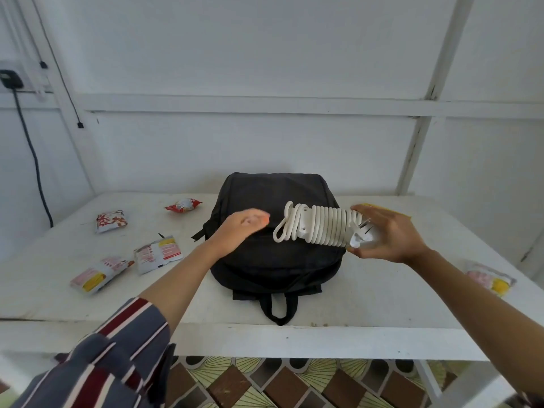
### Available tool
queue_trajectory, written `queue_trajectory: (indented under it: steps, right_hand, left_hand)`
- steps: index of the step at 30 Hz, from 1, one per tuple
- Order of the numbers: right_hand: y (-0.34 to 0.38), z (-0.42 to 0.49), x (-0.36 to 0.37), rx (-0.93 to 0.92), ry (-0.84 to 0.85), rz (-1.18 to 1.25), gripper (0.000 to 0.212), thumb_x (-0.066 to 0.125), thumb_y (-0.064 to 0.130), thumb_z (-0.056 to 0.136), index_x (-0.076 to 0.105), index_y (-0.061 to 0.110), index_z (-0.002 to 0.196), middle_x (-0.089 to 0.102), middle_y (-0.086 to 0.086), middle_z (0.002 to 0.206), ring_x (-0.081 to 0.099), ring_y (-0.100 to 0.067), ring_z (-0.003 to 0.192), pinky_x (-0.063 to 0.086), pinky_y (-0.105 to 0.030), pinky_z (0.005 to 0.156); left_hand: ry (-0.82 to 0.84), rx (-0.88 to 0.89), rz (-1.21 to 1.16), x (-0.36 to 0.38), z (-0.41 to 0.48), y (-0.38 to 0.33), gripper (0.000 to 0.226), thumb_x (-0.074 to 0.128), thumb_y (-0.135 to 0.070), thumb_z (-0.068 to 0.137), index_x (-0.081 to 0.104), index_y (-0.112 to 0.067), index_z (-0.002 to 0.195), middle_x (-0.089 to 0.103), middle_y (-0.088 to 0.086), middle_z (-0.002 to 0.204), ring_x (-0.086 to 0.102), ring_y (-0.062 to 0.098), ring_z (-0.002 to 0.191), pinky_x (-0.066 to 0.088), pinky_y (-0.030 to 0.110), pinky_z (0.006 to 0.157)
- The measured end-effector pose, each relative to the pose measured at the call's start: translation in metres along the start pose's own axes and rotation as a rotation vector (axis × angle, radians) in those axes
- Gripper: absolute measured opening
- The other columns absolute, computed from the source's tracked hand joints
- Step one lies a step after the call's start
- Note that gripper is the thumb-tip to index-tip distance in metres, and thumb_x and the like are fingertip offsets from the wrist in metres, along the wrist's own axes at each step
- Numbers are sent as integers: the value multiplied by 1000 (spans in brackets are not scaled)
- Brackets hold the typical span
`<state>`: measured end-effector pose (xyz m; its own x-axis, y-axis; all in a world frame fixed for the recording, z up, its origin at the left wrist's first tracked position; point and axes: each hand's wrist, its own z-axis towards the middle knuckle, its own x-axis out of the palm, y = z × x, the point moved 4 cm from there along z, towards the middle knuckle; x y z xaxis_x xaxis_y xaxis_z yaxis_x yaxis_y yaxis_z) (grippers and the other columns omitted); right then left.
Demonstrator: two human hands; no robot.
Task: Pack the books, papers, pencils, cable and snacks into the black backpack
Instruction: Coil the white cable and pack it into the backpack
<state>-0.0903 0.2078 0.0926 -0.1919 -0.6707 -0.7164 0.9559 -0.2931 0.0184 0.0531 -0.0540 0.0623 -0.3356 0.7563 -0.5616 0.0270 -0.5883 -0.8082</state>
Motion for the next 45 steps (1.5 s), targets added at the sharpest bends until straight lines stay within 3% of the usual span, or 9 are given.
queue_trajectory:
  steps: [5,8,12,21,26,29,35,39,45]
  right_hand:
    - [10,10,14,-51,-25,-16,79,60,56,55,60,6,117,69,-3,81,67,-23,70,53,-28,60]
    - [12,19,24,-85,-32,-3,81,63,55,54,54,10,121,70,-5,87,67,-25,72,54,-31,58]
    - [11,35,38,-128,-54,2,81,62,58,56,51,13,122,70,-7,89,67,-25,71,54,-34,52]
    - [3,90,73,-171,-68,-31,80,59,58,59,49,12,124,65,-4,80,63,-22,64,46,-24,50]
    - [-6,103,92,-160,-122,-58,79,61,56,57,56,8,121,66,-5,81,63,-23,64,42,-21,54]
    - [-13,107,100,-173,-101,-61,81,61,57,57,49,14,124,67,-5,84,64,-24,67,47,-24,54]
    - [-25,116,106,-220,-70,-101,84,61,60,58,45,16,127,66,-4,86,64,-22,68,42,-21,55]
    - [-32,120,105,-261,-99,-121,84,62,59,57,45,16,126,65,-3,83,63,-22,66,43,-22,54]
    - [-35,116,105,-291,-221,-134,78,56,69,70,48,12,123,66,-7,82,61,-24,62,46,-26,51]
  left_hand:
    - [-2,13,-180,3,10,-23,51,59,-27,90,39,-33,136,53,-7,121,59,8,105,49,27,92]
    - [82,-34,-349,4,12,-20,47,60,-17,89,45,-30,131,54,0,125,59,12,108,53,30,89]
    - [96,-62,-539,-6,21,-8,39,59,-7,88,53,-26,121,59,-2,116,60,16,108,53,38,91]
    - [-99,-102,-732,-34,67,21,40,67,-8,81,52,-16,117,63,5,105,63,20,100,55,34,83]
    - [-23,-113,-749,-41,88,33,35,65,-9,82,54,-15,114,64,5,104,64,18,97,52,33,88]
    - [42,-176,-837,-41,97,35,37,63,-4,83,51,-15,116,64,5,99,66,16,87,54,29,76]
    - [28,-195,-838,-43,111,36,45,66,3,78,51,-19,114,63,6,97,65,21,87,55,38,76]
    - [-24,-172,-809,-44,116,29,43,67,5,77,53,-18,110,62,6,93,65,19,82,57,30,67]
    - [-87,-134,-703,-39,124,23,53,72,0,73,50,-14,119,59,7,103,61,21,96,53,38,88]
